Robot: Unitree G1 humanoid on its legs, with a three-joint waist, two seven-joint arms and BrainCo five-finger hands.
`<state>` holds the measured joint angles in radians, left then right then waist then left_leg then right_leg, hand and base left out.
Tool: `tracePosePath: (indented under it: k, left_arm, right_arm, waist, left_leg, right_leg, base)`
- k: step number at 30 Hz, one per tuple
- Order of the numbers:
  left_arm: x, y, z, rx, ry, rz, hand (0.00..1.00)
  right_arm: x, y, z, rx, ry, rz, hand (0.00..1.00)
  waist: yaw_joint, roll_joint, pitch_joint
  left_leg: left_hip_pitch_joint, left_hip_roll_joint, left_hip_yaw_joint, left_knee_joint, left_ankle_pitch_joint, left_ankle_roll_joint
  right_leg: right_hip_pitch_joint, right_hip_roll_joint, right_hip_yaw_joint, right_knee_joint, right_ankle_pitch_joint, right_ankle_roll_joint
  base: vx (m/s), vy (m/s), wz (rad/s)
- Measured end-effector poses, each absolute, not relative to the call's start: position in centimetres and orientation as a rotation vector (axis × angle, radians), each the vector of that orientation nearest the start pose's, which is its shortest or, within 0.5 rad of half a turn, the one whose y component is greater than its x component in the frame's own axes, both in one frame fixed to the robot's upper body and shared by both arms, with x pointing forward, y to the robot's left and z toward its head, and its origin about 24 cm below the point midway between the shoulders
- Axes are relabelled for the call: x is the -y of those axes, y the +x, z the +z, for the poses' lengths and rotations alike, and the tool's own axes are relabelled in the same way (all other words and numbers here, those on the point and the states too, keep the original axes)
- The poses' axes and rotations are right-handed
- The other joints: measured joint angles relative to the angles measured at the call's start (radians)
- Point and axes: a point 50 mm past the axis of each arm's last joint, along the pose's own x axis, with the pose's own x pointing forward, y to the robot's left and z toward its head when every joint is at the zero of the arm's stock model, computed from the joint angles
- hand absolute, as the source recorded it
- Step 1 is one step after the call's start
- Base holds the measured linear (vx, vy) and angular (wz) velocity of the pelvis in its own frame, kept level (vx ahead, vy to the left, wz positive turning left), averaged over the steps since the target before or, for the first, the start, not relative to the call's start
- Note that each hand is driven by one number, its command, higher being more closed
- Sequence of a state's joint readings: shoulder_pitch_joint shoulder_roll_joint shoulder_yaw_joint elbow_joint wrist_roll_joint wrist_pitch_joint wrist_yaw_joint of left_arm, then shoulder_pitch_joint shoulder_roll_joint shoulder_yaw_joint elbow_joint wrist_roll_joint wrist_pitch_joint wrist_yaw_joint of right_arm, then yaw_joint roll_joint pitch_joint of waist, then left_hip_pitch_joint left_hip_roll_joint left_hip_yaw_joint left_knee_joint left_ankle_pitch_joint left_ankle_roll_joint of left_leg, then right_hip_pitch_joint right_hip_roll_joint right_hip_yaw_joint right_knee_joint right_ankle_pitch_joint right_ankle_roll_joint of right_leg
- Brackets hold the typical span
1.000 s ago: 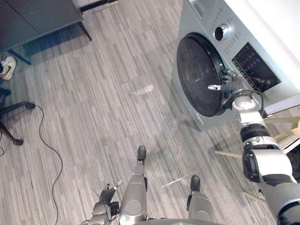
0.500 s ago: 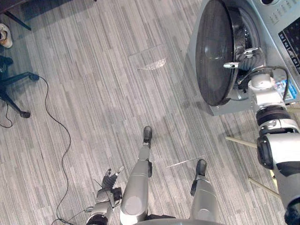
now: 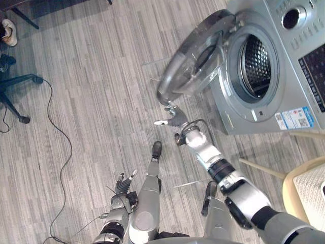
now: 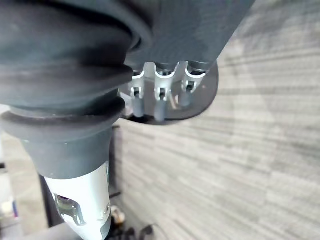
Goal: Pick up the laundry basket with both hands and put the clothes into the washing machine.
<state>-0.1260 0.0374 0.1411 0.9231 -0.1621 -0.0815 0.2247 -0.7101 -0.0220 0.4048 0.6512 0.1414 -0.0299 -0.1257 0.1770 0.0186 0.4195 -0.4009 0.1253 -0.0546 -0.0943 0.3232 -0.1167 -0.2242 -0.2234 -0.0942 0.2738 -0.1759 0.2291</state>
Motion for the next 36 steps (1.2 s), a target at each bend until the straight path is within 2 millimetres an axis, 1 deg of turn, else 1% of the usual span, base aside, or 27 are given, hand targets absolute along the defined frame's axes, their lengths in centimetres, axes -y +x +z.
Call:
tracePosePath:
  k: [2, 3, 4, 6, 8, 9, 10, 11, 12, 13, 15, 17, 19, 20, 21, 22, 23, 24, 25, 26, 27, 28, 31, 32, 34, 35, 36]
  left_arm:
    - [-19.9, 20.3, -11.2, -0.728, -0.060, 0.417, 0.00]
    - [-20.1, 20.3, -11.2, -0.731, -0.050, 0.422, 0.00]
    - [-20.6, 20.7, -10.9, -0.730, -0.011, 0.422, 0.00]
    - [-21.0, 21.0, -10.6, -0.719, 0.012, 0.418, 0.00]
    - [-21.6, 22.0, -9.9, -0.690, 0.057, 0.406, 0.00]
    - [-22.1, 22.7, -9.4, -0.667, 0.088, 0.396, 0.00]
    - [-22.3, 22.9, -9.1, -0.659, 0.104, 0.394, 0.00]
    - [-23.0, 23.3, -8.7, -0.643, 0.131, 0.398, 0.00]
    - [-23.6, 23.8, -8.2, -0.629, 0.150, 0.400, 0.00]
    - [-23.8, 23.9, -8.1, -0.626, 0.157, 0.402, 0.00]
    - [-23.7, 25.4, -7.1, -0.592, 0.166, 0.385, 0.00]
    - [-23.8, 26.3, -6.4, -0.572, 0.177, 0.376, 0.00]
    - [-23.8, 28.3, -4.9, -0.529, 0.177, 0.370, 0.00]
    - [-23.7, 29.6, -3.7, -0.492, 0.164, 0.368, 0.00]
    - [-23.5, 30.4, -2.9, -0.466, 0.155, 0.364, 0.00]
    - [-23.3, 31.9, -1.2, -0.413, 0.142, 0.360, 0.00]
    - [-23.0, 33.9, 1.3, -0.335, 0.131, 0.351, 0.00]
    - [-23.1, 35.1, 3.1, -0.281, 0.126, 0.354, 0.00]
    - [-23.6, 36.7, 6.1, -0.197, 0.101, 0.366, 0.00]
    - [-23.5, 37.0, 6.8, -0.180, 0.097, 0.366, 0.00]
    - [-23.5, 38.0, 9.1, -0.114, 0.052, 0.369, 0.00]
    - [-23.1, 39.0, 11.2, -0.054, -0.019, 0.361, 0.00]
    - [-22.6, 39.9, 13.8, 0.016, -0.151, 0.343, 0.00]
    - [-22.6, 40.1, 14.5, 0.035, -0.224, 0.337, 0.00]
    - [-22.5, 40.4, 15.4, 0.057, -0.309, 0.333, 0.00]
    - [-22.6, 40.6, 16.3, 0.079, -0.397, 0.331, 0.00]
    - [-22.6, 40.7, 16.7, 0.089, -0.421, 0.329, 0.00]
  right_arm:
    - [3.6, 35.2, 9.8, 0.080, -0.160, 0.347, 0.00]
    - [3.9, 35.2, 9.8, 0.084, -0.155, 0.337, 0.00]
    - [5.8, 35.2, 9.4, 0.079, -0.133, 0.281, 0.00]
    - [7.5, 35.1, 8.5, 0.055, -0.119, 0.230, 0.00]
    - [10.5, 34.2, 6.1, -0.014, -0.115, 0.149, 0.00]
    - [12.1, 33.4, 4.5, -0.062, -0.124, 0.109, 0.00]
    - [12.8, 32.9, 3.7, -0.086, -0.131, 0.091, 0.00]
    - [14.0, 32.0, 2.3, -0.131, -0.138, 0.068, 0.00]
    - [15.0, 31.0, 0.9, -0.179, -0.128, 0.045, 0.00]
    - [15.4, 30.4, 0.2, -0.204, -0.126, 0.038, 0.00]
    - [17.3, 28.0, -2.4, -0.302, -0.115, -0.012, 0.00]
    - [17.5, 26.9, -3.5, -0.343, -0.101, -0.021, 0.00]
    - [17.6, 25.3, -4.8, -0.396, -0.064, -0.030, 0.00]
    - [17.6, 24.4, -5.4, -0.417, -0.038, -0.040, 0.00]
    - [17.8, 23.8, -5.7, -0.426, -0.026, -0.052, 0.00]
    - [18.0, 22.6, -6.1, -0.438, -0.005, -0.071, 0.00]
    - [18.2, 21.2, -6.5, -0.452, 0.017, -0.095, 0.00]
    - [18.2, 20.4, -6.7, -0.463, 0.029, -0.106, 0.00]
    - [18.1, 19.3, -7.1, -0.477, 0.052, -0.122, 0.00]
    - [18.1, 19.1, -7.1, -0.479, 0.055, -0.126, 0.00]
    - [18.2, 18.4, -7.3, -0.488, 0.069, -0.142, 0.00]
    - [18.2, 17.9, -7.4, -0.495, 0.095, -0.163, 0.00]
    - [17.9, 17.7, -7.0, -0.473, 0.132, -0.180, 0.00]
    - [17.7, 17.9, -6.7, -0.449, 0.150, -0.184, 0.00]
    - [17.6, 18.3, -6.1, -0.419, 0.176, -0.187, 0.00]
    - [17.6, 18.5, -5.7, -0.395, 0.183, -0.188, 0.00]
    - [17.6, 18.5, -5.6, -0.389, 0.183, -0.188, 0.00]
  waist:
    - [-0.009, -0.031, 0.000]
    - [-0.014, -0.039, -0.001]
    - [-0.037, -0.055, 0.000]
    - [-0.049, -0.062, 0.000]
    - [-0.059, -0.072, -0.003]
    - [-0.070, -0.074, -0.005]
    - [-0.079, -0.076, -0.005]
    - [-0.092, -0.081, -0.008]
    - [-0.108, -0.091, -0.015]
    - [-0.111, -0.093, -0.016]
    - [-0.136, -0.098, -0.019]
    - [-0.140, -0.108, -0.025]
    - [-0.160, -0.122, -0.033]
    - [-0.167, -0.127, -0.035]
    - [-0.166, -0.130, -0.037]
    - [-0.168, -0.133, -0.037]
    - [-0.180, -0.137, -0.038]
    - [-0.192, -0.146, -0.036]
    - [-0.196, -0.169, -0.035]
    - [-0.199, -0.172, -0.035]
    - [-0.214, -0.183, -0.036]
    - [-0.219, -0.192, -0.034]
    - [-0.217, -0.210, -0.031]
    - [-0.219, -0.212, -0.031]
    - [-0.216, -0.214, -0.031]
    - [-0.215, -0.216, -0.031]
    - [-0.215, -0.217, -0.031]
  left_leg:
    - [0.008, 0.000, 0.003, 0.000, -0.002, -0.002]
    - [0.008, 0.000, 0.004, 0.000, -0.002, -0.002]
    - [0.013, 0.001, 0.009, 0.000, -0.005, -0.006]
    - [0.021, 0.005, 0.022, 0.000, -0.006, -0.006]
    - [0.043, 0.016, 0.040, 0.000, -0.016, -0.011]
    - [0.055, 0.023, 0.054, 0.000, -0.018, -0.013]
    - [0.058, 0.028, 0.060, -0.001, -0.020, -0.016]
    - [0.060, 0.037, 0.063, -0.001, -0.026, -0.023]
    - [0.058, 0.046, 0.063, -0.001, -0.038, -0.038]
    - [0.059, 0.051, 0.063, -0.001, -0.039, -0.039]
    - [0.057, 0.059, 0.070, 0.000, -0.039, -0.039]
    - [0.052, 0.066, 0.092, 0.000, -0.038, -0.039]
    - [0.042, 0.072, 0.115, 0.000, -0.037, -0.039]
    - [0.040, 0.076, 0.134, 0.000, -0.034, -0.039]
    - [0.040, 0.078, 0.145, 0.000, -0.033, -0.038]
    - [0.037, 0.082, 0.157, 0.001, -0.033, -0.038]
    - [0.015, 0.088, 0.166, 0.023, -0.033, -0.037]
    - [0.002, 0.095, 0.173, 0.037, -0.034, -0.035]
    - [-0.012, 0.109, 0.195, 0.051, -0.037, -0.035]
    - [-0.016, 0.112, 0.196, 0.054, -0.038, -0.035]
    - [-0.039, 0.121, 0.197, 0.070, -0.044, -0.038]
    - [-0.057, 0.133, 0.202, 0.081, -0.050, -0.041]
    - [-0.100, 0.160, 0.218, 0.124, -0.073, -0.045]
    - [-0.126, 0.174, 0.227, 0.149, -0.089, -0.045]
    - [-0.164, 0.193, 0.233, 0.175, -0.093, -0.044]
    - [-0.195, 0.206, 0.239, 0.185, -0.094, -0.045]
    - [-0.207, 0.210, 0.240, 0.188, -0.094, -0.045]
  right_leg:
    - [0.010, 0.001, 0.001, -0.010, -0.003, -0.005]
    - [0.011, 0.001, 0.004, -0.016, -0.003, -0.005]
    - [0.015, 0.003, 0.014, -0.028, -0.002, -0.006]
    - [0.019, 0.005, 0.025, -0.032, 0.000, -0.009]
    - [0.022, 0.013, 0.054, -0.033, 0.003, -0.013]
    - [0.025, 0.019, 0.068, -0.033, 0.001, -0.022]
    - [0.025, 0.022, 0.072, -0.033, 0.003, -0.024]
    - [0.020, 0.032, 0.082, -0.037, 0.008, -0.033]
    - [0.008, 0.043, 0.098, -0.043, 0.015, -0.041]
    - [0.007, 0.047, 0.102, -0.049, 0.018, -0.043]
    - [-0.007, 0.054, 0.120, -0.052, 0.029, -0.041]
    - [-0.031, 0.059, 0.147, -0.052, 0.041, -0.031]
    - [-0.059, 0.065, 0.177, -0.051, 0.053, -0.021]
    - [-0.066, 0.066, 0.190, -0.051, 0.057, -0.019]
    - [-0.076, 0.068, 0.199, -0.050, 0.061, -0.017]
    - [-0.082, 0.071, 0.209, -0.049, 0.066, -0.016]
    - [-0.098, 0.074, 0.212, -0.047, 0.070, -0.016]
    - [-0.109, 0.077, 0.217, -0.047, 0.074, -0.018]
    - [-0.132, 0.089, 0.237, -0.049, 0.082, -0.019]
    - [-0.136, 0.091, 0.239, -0.050, 0.085, -0.018]
    - [-0.152, 0.099, 0.241, -0.051, 0.090, -0.020]
    - [-0.168, 0.108, 0.244, -0.053, 0.099, -0.023]
    - [-0.200, 0.128, 0.262, -0.068, 0.119, -0.027]
    - [-0.216, 0.137, 0.266, -0.078, 0.130, -0.029]
    - [-0.241, 0.149, 0.273, -0.098, 0.150, -0.031]
    - [-0.265, 0.158, 0.278, -0.110, 0.163, -0.031]
    - [-0.274, 0.161, 0.279, -0.116, 0.168, -0.030]
  base:
    - [0.00, -0.011, 0.00]
    - [-0.05, 0.000, -0.13]
    - [-0.06, 0.005, -0.13]
    - [-0.06, 0.010, -0.19]
    - [-0.08, -0.008, -0.35]
    - [-0.09, -0.024, -0.31]
    - [-0.09, -0.034, -0.31]
    - [-0.09, -0.059, -0.37]
    - [-0.08, -0.071, -0.39]
    - [-0.05, -0.070, -0.36]
    - [-0.01, -0.068, -0.27]
    - [0.00, -0.063, -0.41]
    - [0.01, -0.076, -0.44]
    - [0.03, -0.060, -0.33]
    - [0.04, -0.083, -0.38]
    - [0.03, -0.087, -0.30]
    - [0.02, -0.101, -0.27]
    - [0.01, -0.097, -0.39]
    - [0.00, -0.082, -0.37]
    - [-0.02, -0.087, -0.37]
    - [-0.02, -0.085, -0.21]
    - [-0.02, -0.078, -0.23]
    - [-0.03, -0.058, -0.31]
    - [-0.03, -0.051, -0.40]
    - [-0.02, -0.041, -0.34]
    - [-0.01, -0.025, -0.25]
    - [-0.01, -0.015, -0.28]
